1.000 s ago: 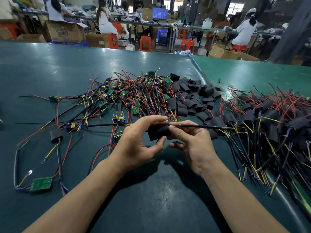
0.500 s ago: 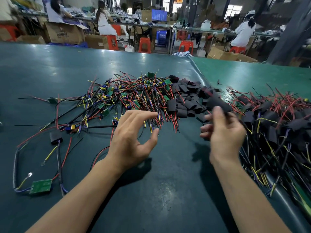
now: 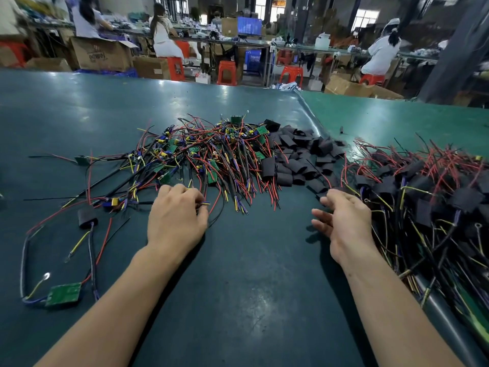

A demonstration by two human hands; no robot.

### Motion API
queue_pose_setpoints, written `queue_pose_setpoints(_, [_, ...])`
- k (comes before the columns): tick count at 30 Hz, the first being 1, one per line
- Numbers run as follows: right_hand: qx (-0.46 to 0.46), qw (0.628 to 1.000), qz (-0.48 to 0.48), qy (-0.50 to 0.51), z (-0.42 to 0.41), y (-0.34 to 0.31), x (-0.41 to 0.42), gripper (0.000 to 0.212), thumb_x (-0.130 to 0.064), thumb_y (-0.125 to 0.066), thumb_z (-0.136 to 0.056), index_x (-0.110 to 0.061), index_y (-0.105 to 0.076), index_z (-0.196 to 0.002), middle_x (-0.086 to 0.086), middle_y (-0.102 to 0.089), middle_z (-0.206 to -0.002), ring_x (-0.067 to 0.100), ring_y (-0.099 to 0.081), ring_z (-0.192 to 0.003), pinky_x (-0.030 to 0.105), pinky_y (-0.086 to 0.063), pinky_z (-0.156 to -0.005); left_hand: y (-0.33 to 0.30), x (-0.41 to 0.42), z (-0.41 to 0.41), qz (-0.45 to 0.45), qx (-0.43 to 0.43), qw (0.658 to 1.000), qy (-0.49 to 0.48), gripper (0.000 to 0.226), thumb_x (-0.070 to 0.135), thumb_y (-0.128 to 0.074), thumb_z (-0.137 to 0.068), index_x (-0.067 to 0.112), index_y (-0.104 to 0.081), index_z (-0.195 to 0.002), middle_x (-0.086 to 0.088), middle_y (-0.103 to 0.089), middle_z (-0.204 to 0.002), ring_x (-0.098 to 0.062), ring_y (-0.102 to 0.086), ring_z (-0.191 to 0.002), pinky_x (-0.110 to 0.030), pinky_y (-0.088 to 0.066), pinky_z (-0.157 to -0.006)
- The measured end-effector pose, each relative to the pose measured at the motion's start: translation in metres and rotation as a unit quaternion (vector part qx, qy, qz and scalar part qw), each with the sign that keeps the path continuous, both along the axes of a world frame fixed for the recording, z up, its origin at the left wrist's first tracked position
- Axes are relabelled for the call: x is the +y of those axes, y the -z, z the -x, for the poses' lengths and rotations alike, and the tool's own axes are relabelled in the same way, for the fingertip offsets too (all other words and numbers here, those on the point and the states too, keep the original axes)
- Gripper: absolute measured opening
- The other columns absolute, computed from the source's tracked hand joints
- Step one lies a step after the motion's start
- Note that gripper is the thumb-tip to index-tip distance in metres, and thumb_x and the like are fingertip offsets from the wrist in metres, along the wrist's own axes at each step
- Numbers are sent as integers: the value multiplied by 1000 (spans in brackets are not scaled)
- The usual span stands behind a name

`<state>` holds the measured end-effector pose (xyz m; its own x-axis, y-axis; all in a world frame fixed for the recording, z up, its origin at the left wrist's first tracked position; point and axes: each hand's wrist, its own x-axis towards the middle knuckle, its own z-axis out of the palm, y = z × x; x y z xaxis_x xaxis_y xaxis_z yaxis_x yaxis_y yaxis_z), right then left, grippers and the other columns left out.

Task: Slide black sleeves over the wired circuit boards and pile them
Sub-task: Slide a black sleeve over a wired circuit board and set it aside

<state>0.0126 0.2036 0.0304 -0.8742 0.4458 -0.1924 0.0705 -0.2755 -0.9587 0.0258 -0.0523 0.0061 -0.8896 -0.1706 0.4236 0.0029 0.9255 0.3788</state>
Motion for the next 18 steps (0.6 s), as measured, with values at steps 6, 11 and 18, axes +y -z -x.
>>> queue_pose_setpoints(6, [35, 988, -114, -93, -9, 3, -20, 11, -12, -58, -97, -9, -64, -88, 4, -65, -76, 8, -56, -43, 23, -44, -36, -12, 0, -2, -70, 196, 977, 51, 13, 4, -66, -91, 4, -73, -102, -12, -68, -99, -34, -59, -98, -25, -37, -87])
queue_pose_setpoints(11, [116, 933, -225, -255, -20, 13, -43, 21, -6, -64, -92, -27, -63, -98, -1, -66, -79, 15, -59, -51, 29, -45, -41, -21, 22, -15, -59, 365, 889, 271, 18, -5, -63, -90, -1, -72, -105, -18, -66, -107, -29, -64, -100, -36, -51, -92])
queue_pose_setpoints(18, [101, 936, -45, -335, -20, 8, -50, 34, 10, -49, -94, -5, -57, -123, 15, -73, -107, 15, -70, -83, 23, -58, -70, -13, 57, -29, -21, 268, 805, 529, 28, -11, -55, -86, -1, -60, -112, -23, -66, -113, -36, -62, -115, -46, -52, -93])
